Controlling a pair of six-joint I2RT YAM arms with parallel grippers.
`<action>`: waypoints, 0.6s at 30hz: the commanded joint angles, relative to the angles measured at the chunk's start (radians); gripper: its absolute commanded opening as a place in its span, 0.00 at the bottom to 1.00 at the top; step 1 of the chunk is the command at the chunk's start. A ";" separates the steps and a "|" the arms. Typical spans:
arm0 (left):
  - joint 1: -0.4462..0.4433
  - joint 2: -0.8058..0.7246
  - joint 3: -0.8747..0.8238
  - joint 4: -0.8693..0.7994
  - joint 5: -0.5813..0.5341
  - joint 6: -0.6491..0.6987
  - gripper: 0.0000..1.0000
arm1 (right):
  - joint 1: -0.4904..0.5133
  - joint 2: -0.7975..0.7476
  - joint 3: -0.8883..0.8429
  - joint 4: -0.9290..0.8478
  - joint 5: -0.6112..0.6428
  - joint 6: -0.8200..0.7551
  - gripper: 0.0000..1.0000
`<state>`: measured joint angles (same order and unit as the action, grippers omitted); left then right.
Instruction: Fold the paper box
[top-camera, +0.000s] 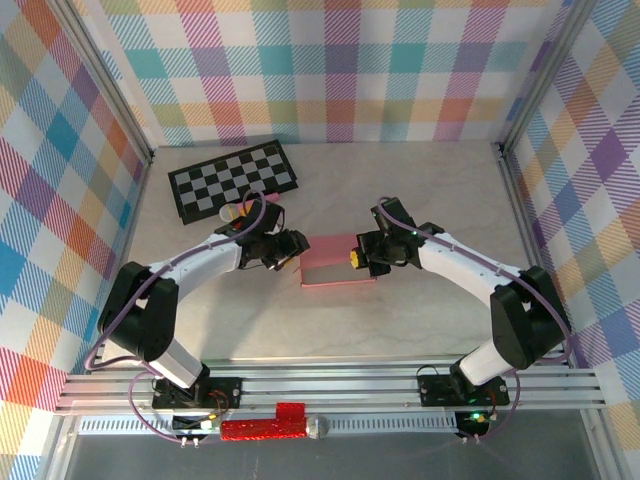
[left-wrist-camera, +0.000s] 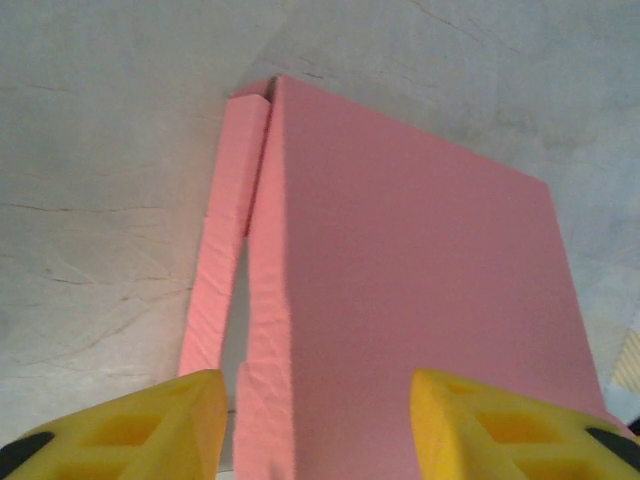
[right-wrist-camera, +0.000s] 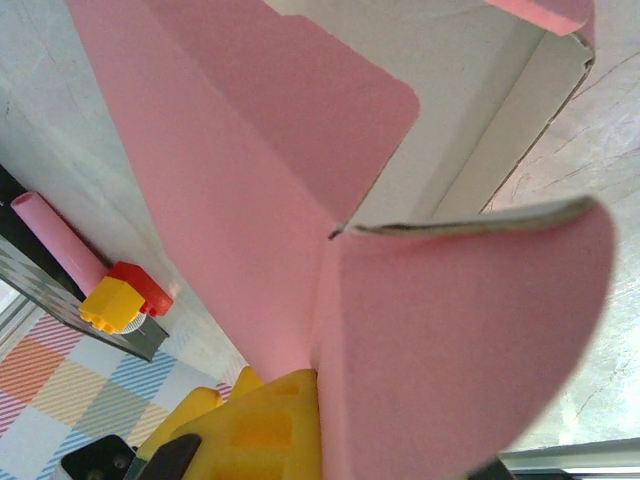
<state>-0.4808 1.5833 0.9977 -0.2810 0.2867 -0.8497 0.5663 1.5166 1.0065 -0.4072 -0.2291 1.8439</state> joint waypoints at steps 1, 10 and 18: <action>0.002 0.013 -0.017 0.039 0.051 -0.027 0.45 | 0.007 -0.007 -0.021 -0.033 -0.010 -0.003 0.04; -0.008 -0.006 -0.049 0.013 0.049 -0.038 0.38 | 0.007 -0.003 -0.023 -0.027 -0.015 -0.005 0.05; -0.033 0.019 -0.046 0.041 0.059 -0.051 0.32 | 0.007 0.007 -0.022 -0.029 -0.030 -0.014 0.06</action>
<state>-0.4965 1.5890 0.9447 -0.2504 0.3286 -0.8917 0.5663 1.5166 0.9962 -0.4038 -0.2420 1.8400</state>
